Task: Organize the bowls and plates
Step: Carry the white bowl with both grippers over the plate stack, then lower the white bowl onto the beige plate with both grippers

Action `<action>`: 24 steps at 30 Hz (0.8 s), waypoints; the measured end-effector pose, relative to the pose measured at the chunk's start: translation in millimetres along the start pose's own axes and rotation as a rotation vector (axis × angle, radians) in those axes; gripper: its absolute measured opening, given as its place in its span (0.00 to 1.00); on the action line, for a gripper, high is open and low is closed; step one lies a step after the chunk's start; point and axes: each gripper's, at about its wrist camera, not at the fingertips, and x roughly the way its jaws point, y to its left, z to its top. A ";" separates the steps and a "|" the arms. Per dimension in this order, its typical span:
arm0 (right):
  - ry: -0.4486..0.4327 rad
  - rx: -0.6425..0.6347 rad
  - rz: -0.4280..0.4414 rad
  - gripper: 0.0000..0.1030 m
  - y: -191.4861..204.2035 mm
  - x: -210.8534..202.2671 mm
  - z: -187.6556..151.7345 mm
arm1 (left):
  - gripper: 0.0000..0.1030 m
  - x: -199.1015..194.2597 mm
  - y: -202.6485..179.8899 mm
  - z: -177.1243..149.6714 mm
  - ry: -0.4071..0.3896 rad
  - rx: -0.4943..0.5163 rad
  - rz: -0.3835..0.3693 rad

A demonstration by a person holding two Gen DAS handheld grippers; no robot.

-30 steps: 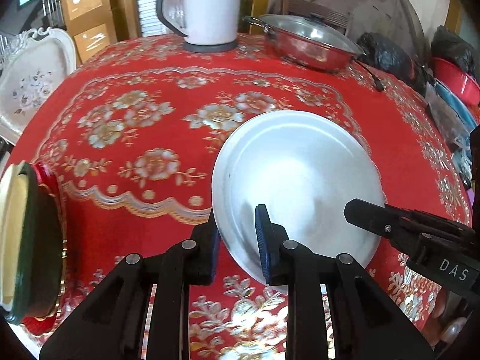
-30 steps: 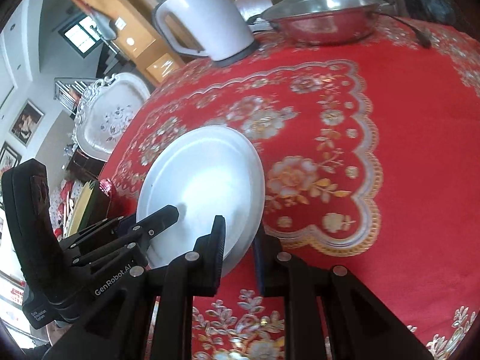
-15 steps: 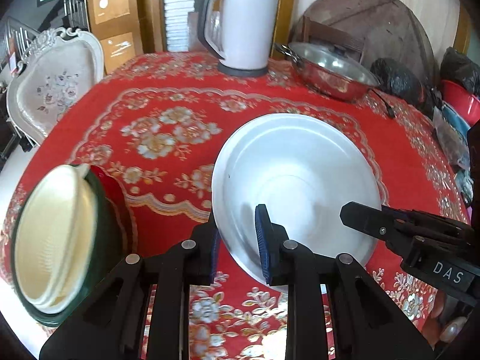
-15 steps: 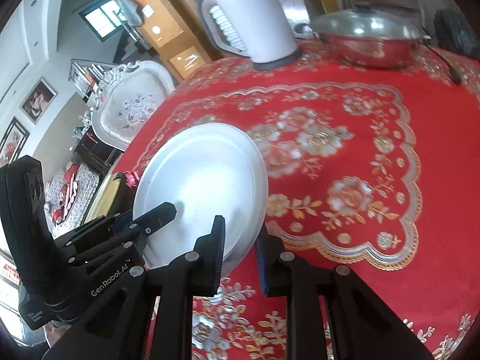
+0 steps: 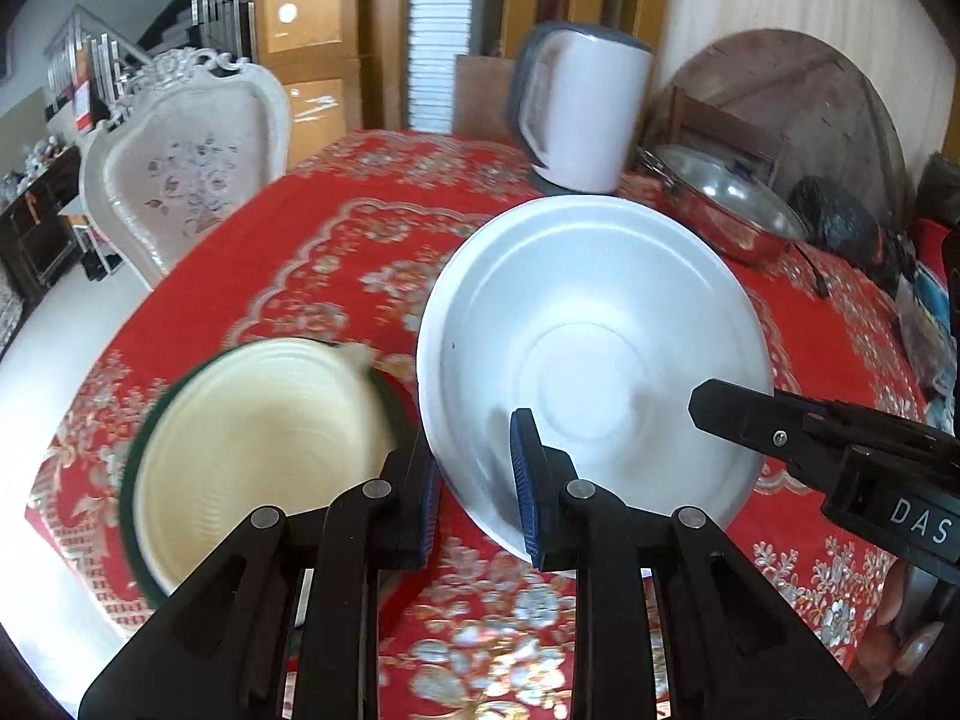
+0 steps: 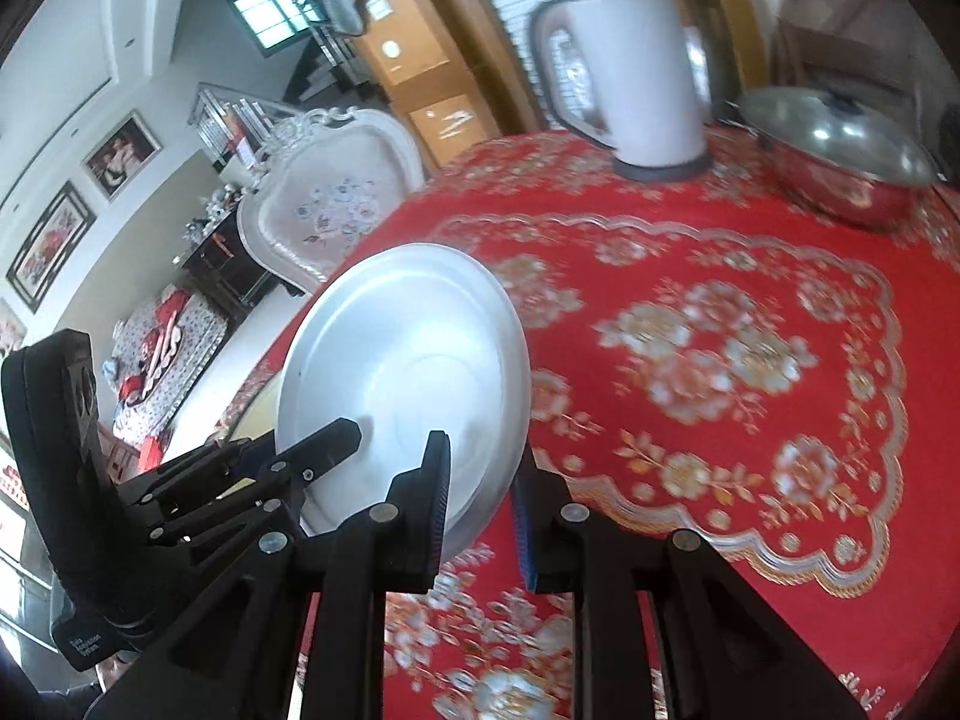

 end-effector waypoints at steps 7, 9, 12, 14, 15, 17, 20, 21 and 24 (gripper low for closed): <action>0.013 -0.067 0.048 0.19 40.1 20.9 13.4 | 0.21 -17.6 45.4 6.2 -0.038 -0.062 0.053; 0.021 -0.083 0.061 0.19 50.8 27.7 16.3 | 0.21 -19.8 57.2 5.4 -0.043 -0.080 0.070; 0.033 -0.114 0.072 0.19 69.4 38.5 20.8 | 0.21 -20.8 76.1 2.4 -0.041 -0.115 0.092; 0.045 -0.136 0.079 0.19 81.1 45.7 22.7 | 0.21 -20.9 85.6 -0.1 -0.037 -0.132 0.101; 0.053 -0.149 0.083 0.19 87.7 50.6 23.7 | 0.21 -20.2 91.6 -2.2 -0.034 -0.142 0.107; 0.064 -0.163 0.085 0.19 95.4 56.4 24.1 | 0.21 -20.0 100.3 -6.9 -0.029 -0.153 0.115; 0.091 -0.183 0.084 0.19 106.7 69.5 22.3 | 0.21 -18.2 113.1 -14.1 -0.014 -0.172 0.123; 0.100 -0.188 0.082 0.19 109.0 74.0 20.8 | 0.21 -17.4 116.9 -16.7 -0.009 -0.176 0.125; 0.123 -0.201 0.080 0.19 114.0 82.7 16.2 | 0.21 -13.9 125.2 -23.4 0.009 -0.192 0.124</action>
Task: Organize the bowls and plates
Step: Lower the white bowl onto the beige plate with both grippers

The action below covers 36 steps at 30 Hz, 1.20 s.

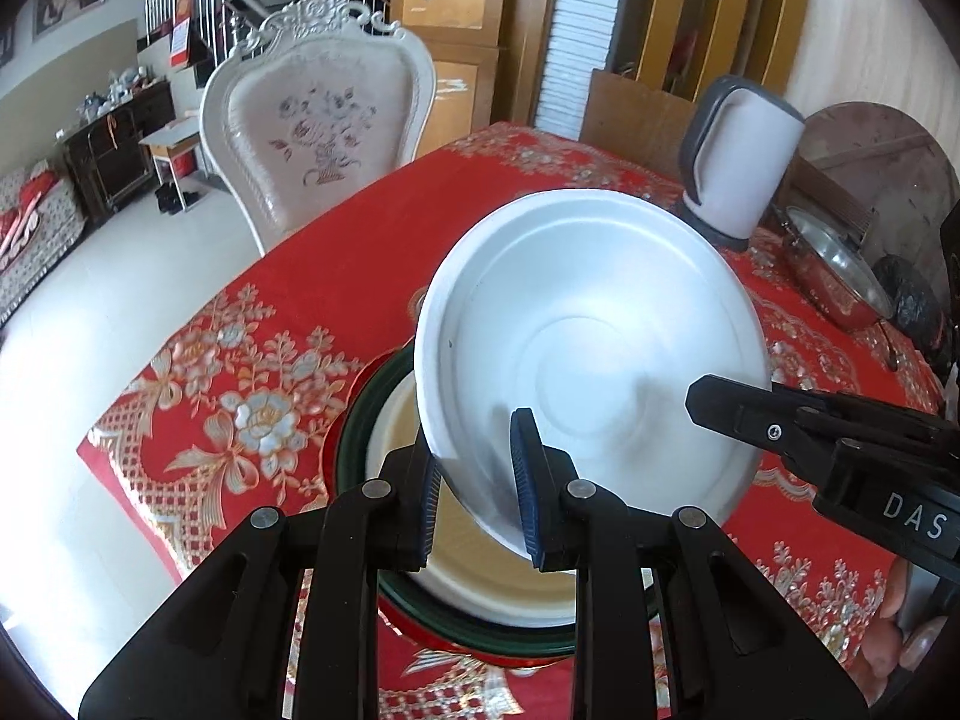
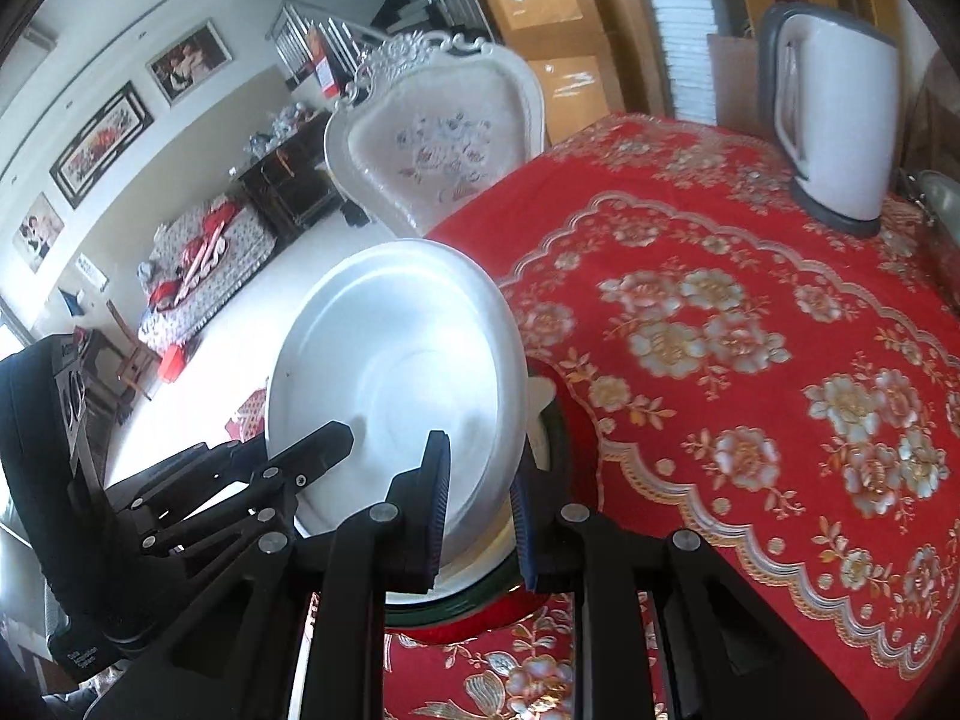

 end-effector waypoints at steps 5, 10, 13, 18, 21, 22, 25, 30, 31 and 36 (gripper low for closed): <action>0.021 -0.014 -0.003 0.19 7.1 6.9 -3.2 | 0.22 0.8 2.9 -4.2 0.005 -0.006 -0.004; 0.030 -0.014 -0.009 0.19 9.3 8.6 -5.4 | 0.22 2.3 5.7 -8.0 0.009 -0.011 -0.004; 0.037 -0.022 -0.013 0.19 12.2 11.8 -5.6 | 0.22 3.4 7.4 -9.3 0.012 -0.012 0.002; 0.046 -0.038 -0.031 0.19 15.5 13.6 -7.4 | 0.22 6.3 8.0 -11.0 0.022 -0.012 -0.001; 0.048 -0.039 -0.032 0.19 15.8 13.6 -7.8 | 0.22 7.6 8.4 -11.3 0.026 -0.011 -0.002; 0.049 -0.041 -0.035 0.19 16.2 13.8 -7.9 | 0.22 8.0 8.6 -11.2 0.027 -0.011 -0.002; 0.054 -0.050 -0.049 0.20 18.2 14.5 -9.1 | 0.22 9.3 9.8 -11.6 0.033 -0.013 -0.002; 0.058 -0.059 -0.056 0.20 20.7 14.4 -9.9 | 0.22 10.6 11.3 -12.1 0.037 -0.013 -0.005; 0.058 -0.059 -0.057 0.20 21.1 14.5 -9.4 | 0.22 11.1 11.3 -12.4 0.039 -0.013 -0.007; 0.057 -0.062 -0.074 0.20 22.0 13.0 -8.9 | 0.22 13.1 11.1 -12.4 0.044 -0.008 -0.012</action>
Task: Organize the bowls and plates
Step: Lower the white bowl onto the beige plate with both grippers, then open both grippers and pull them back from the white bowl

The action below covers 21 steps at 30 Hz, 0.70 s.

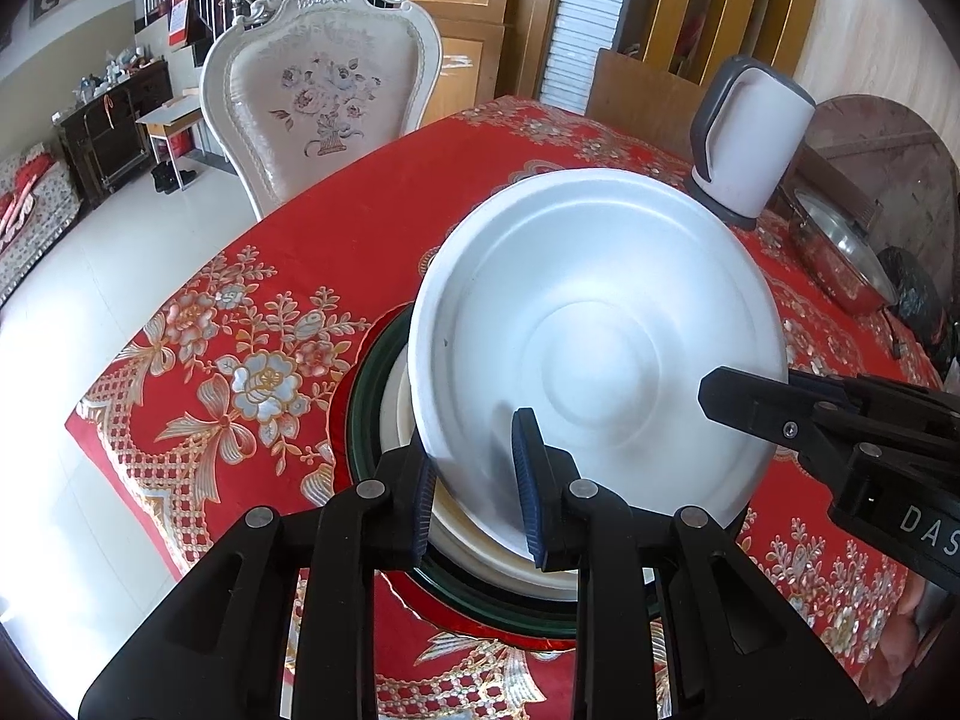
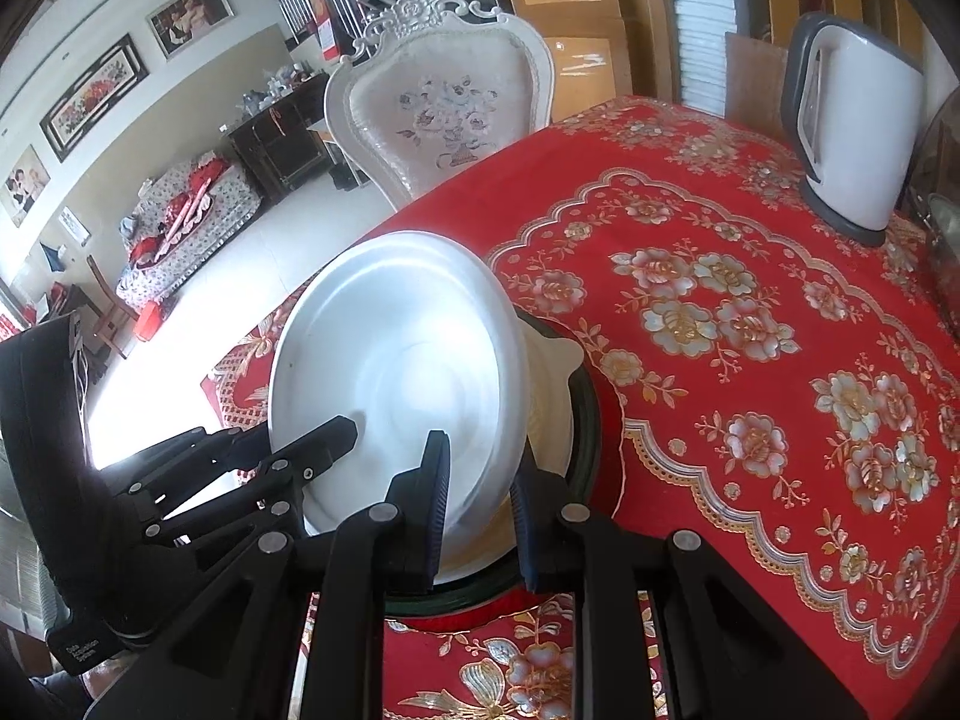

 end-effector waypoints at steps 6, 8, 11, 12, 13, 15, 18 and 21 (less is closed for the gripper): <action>0.000 -0.001 -0.010 0.20 1.1 -1.3 -0.4 | 0.25 2.3 -0.5 -0.4 0.016 0.007 0.001; -0.002 0.000 -0.017 0.24 1.0 -3.0 -0.2 | 0.25 4.4 -1.9 -1.7 0.026 0.015 0.003; -0.014 -0.001 -0.040 0.25 1.3 -6.3 0.9 | 0.25 5.4 -2.9 -1.9 0.031 0.017 0.004; -0.017 -0.002 -0.040 0.25 1.2 -6.9 1.1 | 0.25 5.2 -2.7 -2.0 0.031 0.015 0.001; -0.017 -0.001 -0.039 0.25 1.1 -7.0 1.3 | 0.25 5.1 -2.5 -2.1 0.034 0.012 -0.003; -0.021 0.003 -0.036 0.25 0.1 -8.1 0.8 | 0.25 4.7 -2.4 -1.6 0.036 0.011 -0.002; -0.042 0.014 -0.040 0.25 -1.8 -12.2 -0.2 | 0.27 2.4 -3.0 -1.1 0.027 0.009 -0.006; -0.081 0.016 -0.067 0.26 -1.2 -20.7 -1.5 | 0.44 -4.1 -5.0 -0.4 0.001 0.010 0.008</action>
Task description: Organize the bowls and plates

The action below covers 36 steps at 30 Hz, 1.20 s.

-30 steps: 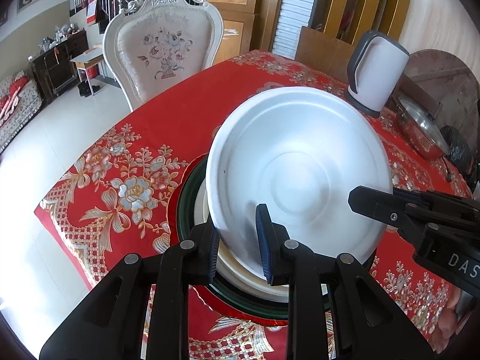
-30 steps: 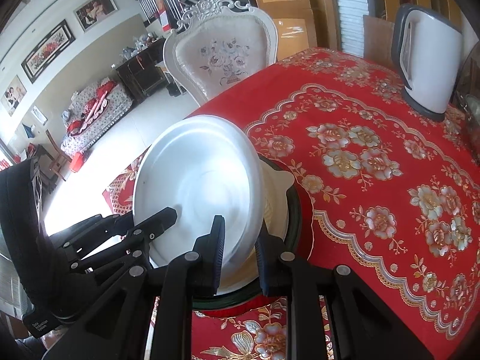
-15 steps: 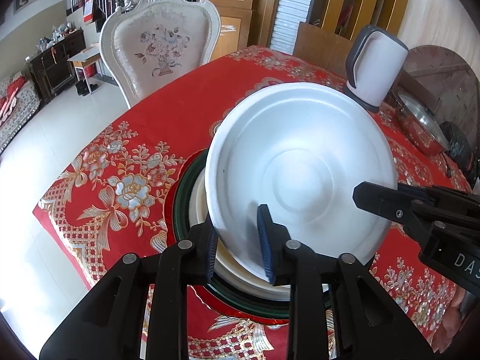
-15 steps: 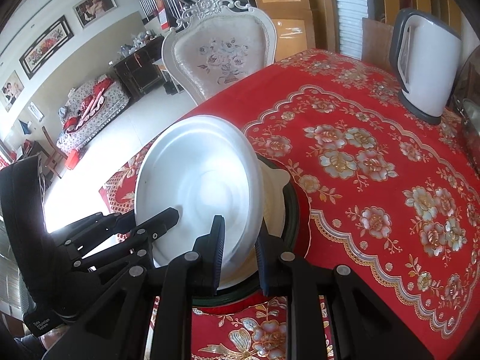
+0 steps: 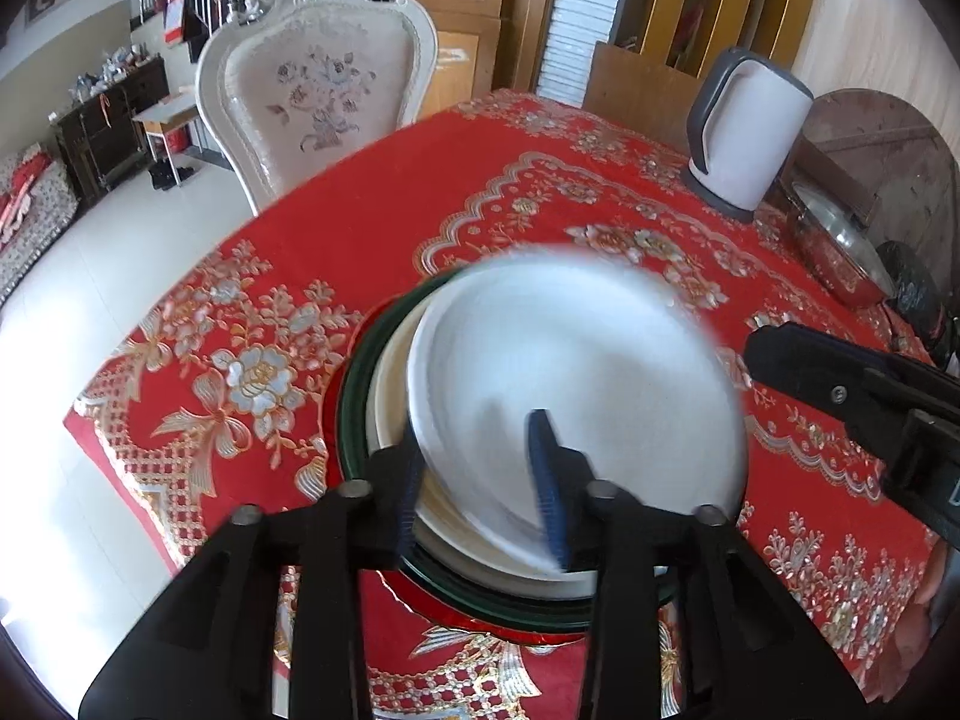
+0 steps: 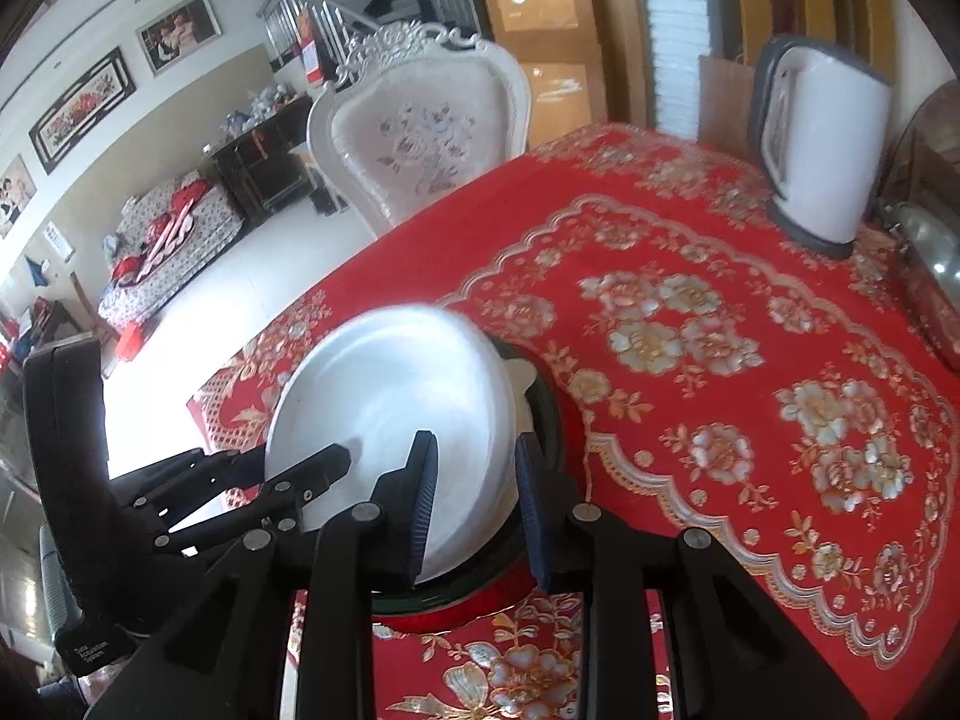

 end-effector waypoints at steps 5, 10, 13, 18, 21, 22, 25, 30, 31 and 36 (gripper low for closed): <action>-0.083 0.012 -0.009 0.46 2.1 -15.6 -2.3 | 0.51 -23.9 -3.2 1.5 -0.119 0.011 0.043; -0.149 0.023 -0.029 0.47 3.7 -24.8 -11.1 | 0.67 -41.2 0.5 -0.1 -0.219 -0.020 0.054; -0.213 0.034 -0.070 0.62 2.7 -29.9 -18.5 | 0.68 -50.6 1.9 -4.4 -0.284 -0.042 0.075; -0.271 0.029 -0.146 0.64 1.7 -27.6 -29.0 | 0.68 -58.3 5.5 -9.7 -0.333 -0.069 0.095; -0.287 0.023 -0.159 0.64 2.7 -26.3 -32.8 | 0.68 -59.1 5.4 -11.6 -0.343 -0.066 0.104; -0.296 0.019 -0.156 0.64 4.0 -26.6 -34.8 | 0.68 -59.8 4.8 -13.3 -0.346 -0.063 0.110; -0.300 -0.004 -0.162 0.68 9.1 -23.7 -36.4 | 0.68 -59.7 2.9 -15.7 -0.348 -0.056 0.112; -0.310 0.000 -0.154 0.68 9.8 -21.6 -38.1 | 0.68 -59.7 3.8 -16.6 -0.347 -0.064 0.123; -0.313 0.001 -0.154 0.68 9.8 -21.4 -38.4 | 0.68 -59.5 4.4 -16.8 -0.347 -0.066 0.122; -0.310 0.001 -0.150 0.68 9.6 -19.8 -37.8 | 0.68 -62.1 4.8 -17.5 -0.363 -0.060 0.123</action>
